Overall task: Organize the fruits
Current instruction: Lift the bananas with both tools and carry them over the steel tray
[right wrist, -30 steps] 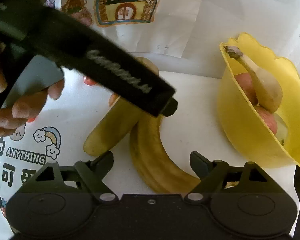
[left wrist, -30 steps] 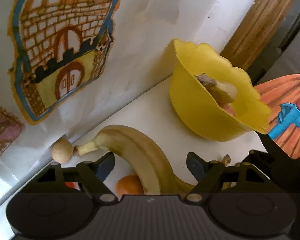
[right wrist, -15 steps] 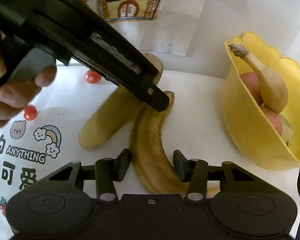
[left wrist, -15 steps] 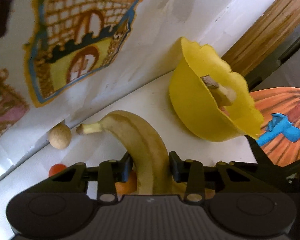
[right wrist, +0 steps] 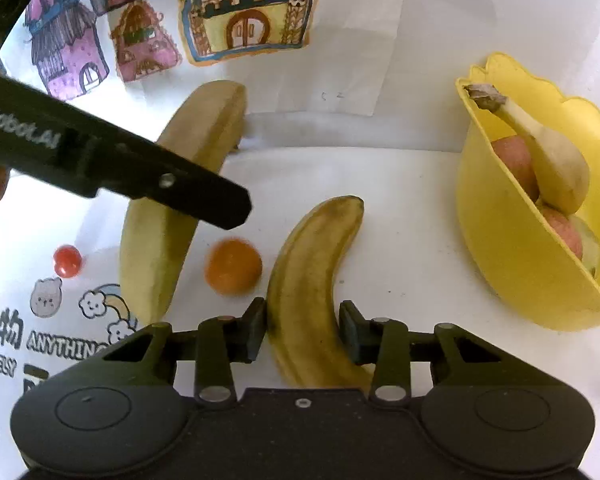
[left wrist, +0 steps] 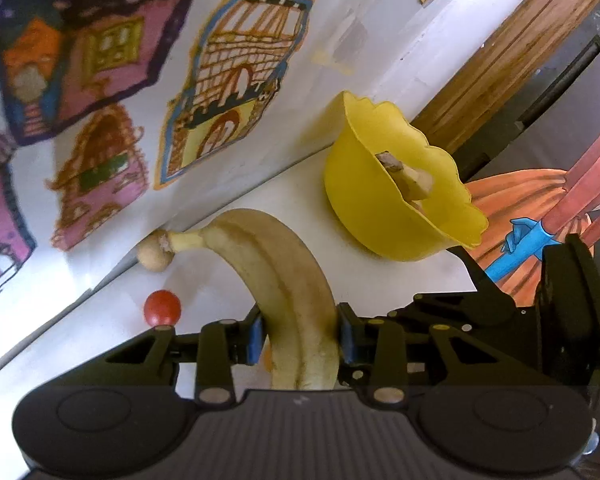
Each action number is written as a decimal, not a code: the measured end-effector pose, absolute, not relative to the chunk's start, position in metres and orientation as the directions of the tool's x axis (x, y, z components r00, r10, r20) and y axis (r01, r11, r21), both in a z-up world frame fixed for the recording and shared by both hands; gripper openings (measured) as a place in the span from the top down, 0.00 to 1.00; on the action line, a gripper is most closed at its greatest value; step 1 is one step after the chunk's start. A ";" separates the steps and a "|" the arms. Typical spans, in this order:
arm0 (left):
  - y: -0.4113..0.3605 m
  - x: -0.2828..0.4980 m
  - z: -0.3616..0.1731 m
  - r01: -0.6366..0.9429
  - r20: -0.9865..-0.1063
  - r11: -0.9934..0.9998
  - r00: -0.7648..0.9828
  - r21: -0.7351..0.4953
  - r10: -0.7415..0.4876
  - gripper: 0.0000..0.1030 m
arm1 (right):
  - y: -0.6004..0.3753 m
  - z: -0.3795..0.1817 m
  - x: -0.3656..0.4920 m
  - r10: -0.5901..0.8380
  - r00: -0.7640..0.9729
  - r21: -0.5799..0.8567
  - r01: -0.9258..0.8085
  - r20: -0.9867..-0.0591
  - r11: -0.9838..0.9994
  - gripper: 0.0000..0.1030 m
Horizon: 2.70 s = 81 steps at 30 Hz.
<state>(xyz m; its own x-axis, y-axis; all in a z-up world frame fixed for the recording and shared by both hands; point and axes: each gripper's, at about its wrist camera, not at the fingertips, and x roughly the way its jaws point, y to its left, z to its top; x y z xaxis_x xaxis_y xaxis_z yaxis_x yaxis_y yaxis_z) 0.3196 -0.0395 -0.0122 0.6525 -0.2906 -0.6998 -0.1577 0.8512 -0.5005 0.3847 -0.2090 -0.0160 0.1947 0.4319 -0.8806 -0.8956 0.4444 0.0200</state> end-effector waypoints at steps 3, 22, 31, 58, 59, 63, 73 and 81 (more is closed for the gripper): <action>-0.039 0.316 -0.009 -0.155 -0.698 0.854 0.656 -0.497 -0.287 0.62 | -0.208 -0.013 0.378 0.427 0.199 0.011 -0.897 -0.882 0.442 0.61; -0.038 0.275 0.029 -0.099 -0.651 0.864 0.702 -0.493 -0.291 0.62 | -0.245 0.061 0.339 0.560 0.338 0.069 -0.810 -0.756 0.582 0.64; -0.081 0.278 0.040 -0.016 -0.635 0.868 0.688 -0.496 -0.350 0.62 | -0.309 0.091 0.312 0.515 0.446 0.014 -0.746 -0.732 0.665 0.64; -0.244 0.335 0.033 0.176 -0.732 0.907 0.542 -0.382 -0.413 0.62 | -0.436 0.049 0.301 0.338 0.639 0.068 -0.409 -0.690 0.910 0.64; -0.247 0.338 0.030 0.172 -0.736 0.908 0.538 -0.382 -0.412 0.62 | -0.437 0.046 0.304 0.340 0.636 0.076 -0.405 -0.692 0.911 0.64; -0.251 0.345 0.020 0.153 -0.749 0.910 0.524 -0.386 -0.406 0.62 | -0.437 0.037 0.308 0.337 0.630 0.084 -0.396 -0.700 0.914 0.64; -0.263 0.354 0.000 0.125 -0.782 0.915 0.483 -0.384 -0.394 0.62 | -0.433 0.021 0.316 0.317 0.609 0.084 -0.379 -0.727 0.922 0.64; -0.261 0.354 -0.009 0.099 -0.798 0.916 0.461 -0.390 -0.389 0.60 | -0.427 0.022 0.309 0.294 0.639 0.036 -0.385 -0.711 0.922 0.57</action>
<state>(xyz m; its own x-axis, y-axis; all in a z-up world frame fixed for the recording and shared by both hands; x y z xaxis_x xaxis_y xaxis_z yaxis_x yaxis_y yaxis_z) 0.3540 -0.2610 -0.0090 0.4605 -0.3893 -0.7977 0.0986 0.9156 -0.3899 0.3089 -0.4271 0.0223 0.6389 0.2939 -0.7109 -0.3846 0.9224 0.0357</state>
